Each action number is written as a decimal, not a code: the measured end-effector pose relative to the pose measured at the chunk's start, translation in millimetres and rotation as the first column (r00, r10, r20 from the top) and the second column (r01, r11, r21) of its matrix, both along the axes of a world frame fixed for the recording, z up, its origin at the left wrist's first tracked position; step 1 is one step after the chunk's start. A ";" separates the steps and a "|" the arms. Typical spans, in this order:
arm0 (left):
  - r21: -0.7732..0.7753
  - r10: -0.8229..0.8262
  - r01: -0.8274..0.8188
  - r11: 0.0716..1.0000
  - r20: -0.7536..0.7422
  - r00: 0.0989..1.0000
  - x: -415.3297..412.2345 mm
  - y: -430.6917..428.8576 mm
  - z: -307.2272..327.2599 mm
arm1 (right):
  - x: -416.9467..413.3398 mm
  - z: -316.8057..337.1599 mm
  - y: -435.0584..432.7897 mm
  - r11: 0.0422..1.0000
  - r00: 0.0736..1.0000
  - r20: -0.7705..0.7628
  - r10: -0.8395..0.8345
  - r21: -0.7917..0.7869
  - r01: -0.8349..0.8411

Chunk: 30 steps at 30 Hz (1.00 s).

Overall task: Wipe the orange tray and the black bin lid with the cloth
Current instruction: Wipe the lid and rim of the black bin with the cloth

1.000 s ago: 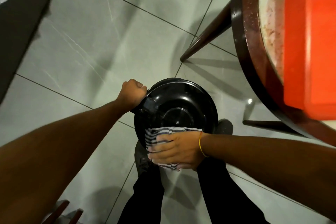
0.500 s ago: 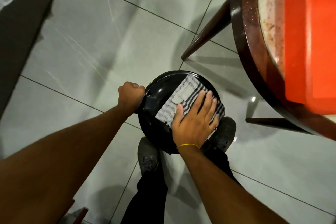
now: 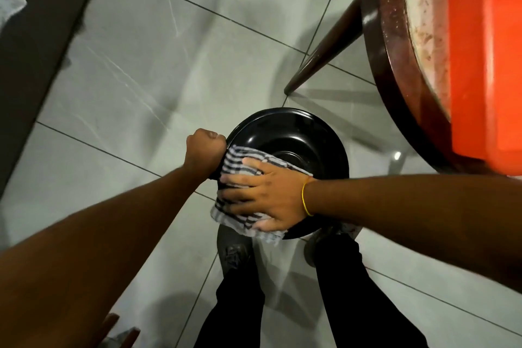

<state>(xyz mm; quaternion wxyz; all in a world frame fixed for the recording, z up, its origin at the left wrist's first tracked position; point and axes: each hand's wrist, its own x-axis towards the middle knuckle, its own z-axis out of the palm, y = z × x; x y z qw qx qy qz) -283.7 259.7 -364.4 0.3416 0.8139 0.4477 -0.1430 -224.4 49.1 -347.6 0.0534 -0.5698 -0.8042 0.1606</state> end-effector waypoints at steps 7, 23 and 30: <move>-0.049 0.033 -0.032 0.998 0.009 0.999 -1.3 1.0 -1.5 | -2.9 1.8 5.8 0.995 0.995 -0.032 -0.097 0.032 0.098; -0.095 0.144 -0.142 0.985 0.017 0.989 -5.1 1.7 9.1 | -25.8 15.9 5.1 0.223 0.229 0.058 -0.972 -0.091 0.971; 0.124 -0.298 0.272 0.954 0.314 0.901 14.6 -3.5 58.6 | 27.2 62.0 -12.7 0.055 0.071 0.030 -0.997 -0.367 0.929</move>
